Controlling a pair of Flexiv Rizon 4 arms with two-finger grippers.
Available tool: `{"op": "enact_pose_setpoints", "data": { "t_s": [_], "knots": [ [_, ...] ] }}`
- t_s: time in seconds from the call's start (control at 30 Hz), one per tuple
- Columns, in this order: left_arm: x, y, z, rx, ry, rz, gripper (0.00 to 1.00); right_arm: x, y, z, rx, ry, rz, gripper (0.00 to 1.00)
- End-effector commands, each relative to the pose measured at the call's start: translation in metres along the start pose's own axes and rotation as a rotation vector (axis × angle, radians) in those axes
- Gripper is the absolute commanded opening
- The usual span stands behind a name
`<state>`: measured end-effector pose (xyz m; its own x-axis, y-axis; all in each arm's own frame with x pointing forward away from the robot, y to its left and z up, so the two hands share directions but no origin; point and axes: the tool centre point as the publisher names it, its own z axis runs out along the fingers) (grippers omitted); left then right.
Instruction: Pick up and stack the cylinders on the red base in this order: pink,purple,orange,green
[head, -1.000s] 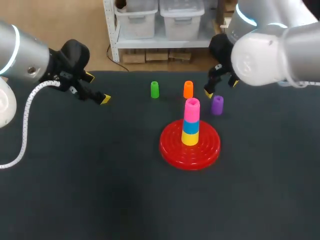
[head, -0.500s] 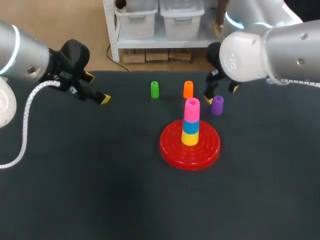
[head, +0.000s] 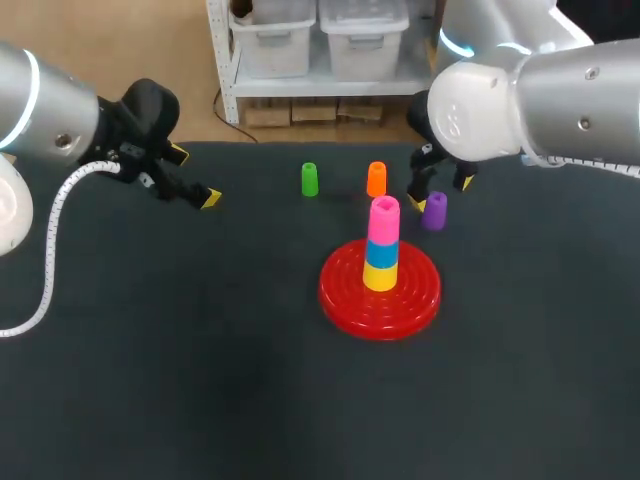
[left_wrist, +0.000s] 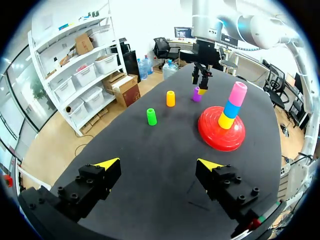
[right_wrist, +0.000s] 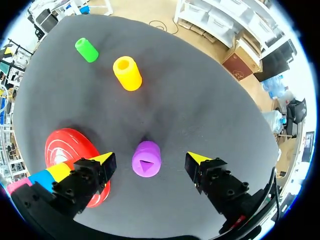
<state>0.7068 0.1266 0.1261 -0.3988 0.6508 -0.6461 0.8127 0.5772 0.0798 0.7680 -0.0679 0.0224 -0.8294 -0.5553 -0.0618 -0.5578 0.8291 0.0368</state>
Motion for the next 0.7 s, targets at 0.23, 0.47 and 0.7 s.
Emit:
{"op": "enact_pose_setpoints", "data": {
  "t_s": [0.23, 0.47, 0.7],
  "knots": [
    [0.0003, -0.0002, -0.0002, -0.001, 0.000, 0.000, 1.00, 0.0063, 0.0029, 0.0030, 0.002, -0.009, 0.005, 0.75],
    [0.0003, -0.0002, -0.0002, -0.001, 0.000, 0.000, 1.00, 0.0024, 0.0045, 0.0039, 0.006, -0.007, -0.009, 0.73],
    [0.0003, -0.0002, -0.0002, -0.001, 0.000, 0.000, 1.00, 0.0003, 0.0053, 0.0053, 0.016, -0.001, -0.022, 0.33]
  ]
}}
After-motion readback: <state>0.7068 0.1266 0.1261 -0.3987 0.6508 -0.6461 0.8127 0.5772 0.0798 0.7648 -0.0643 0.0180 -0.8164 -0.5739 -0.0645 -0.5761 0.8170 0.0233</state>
